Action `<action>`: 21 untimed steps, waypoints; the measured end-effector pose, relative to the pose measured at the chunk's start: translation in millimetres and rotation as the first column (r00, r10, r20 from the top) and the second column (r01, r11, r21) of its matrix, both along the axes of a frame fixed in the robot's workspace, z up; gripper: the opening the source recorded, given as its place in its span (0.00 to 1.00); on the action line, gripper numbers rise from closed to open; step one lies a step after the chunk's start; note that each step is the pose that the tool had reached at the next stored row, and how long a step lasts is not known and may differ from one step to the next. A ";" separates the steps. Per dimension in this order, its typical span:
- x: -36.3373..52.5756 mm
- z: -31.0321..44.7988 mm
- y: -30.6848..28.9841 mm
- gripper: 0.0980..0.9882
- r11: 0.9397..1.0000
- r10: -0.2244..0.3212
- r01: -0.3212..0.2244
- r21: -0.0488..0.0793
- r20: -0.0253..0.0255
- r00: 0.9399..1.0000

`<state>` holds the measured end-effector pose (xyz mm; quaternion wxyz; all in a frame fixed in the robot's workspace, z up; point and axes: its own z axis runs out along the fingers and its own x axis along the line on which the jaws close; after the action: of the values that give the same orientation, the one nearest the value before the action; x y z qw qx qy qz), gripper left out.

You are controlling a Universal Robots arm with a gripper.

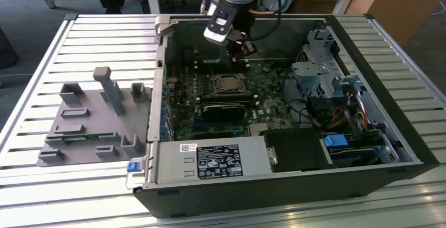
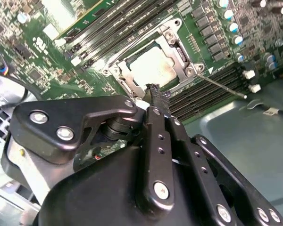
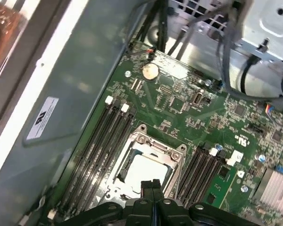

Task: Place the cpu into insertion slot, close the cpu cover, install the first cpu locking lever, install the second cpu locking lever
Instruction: 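Install the first cpu locking lever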

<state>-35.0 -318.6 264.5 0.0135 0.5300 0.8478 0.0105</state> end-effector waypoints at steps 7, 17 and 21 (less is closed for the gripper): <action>0.0 0.0 0.0 0.01 0.995 0.101 -0.101 -0.005 0.000 0.995; 0.0 0.0 0.0 0.01 0.969 0.248 -0.248 -0.010 -0.001 0.969; 0.0 0.0 0.0 0.01 0.952 0.305 -0.305 -0.011 -0.001 0.952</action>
<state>-35.0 -318.5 264.4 0.0148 0.3927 0.9195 0.0078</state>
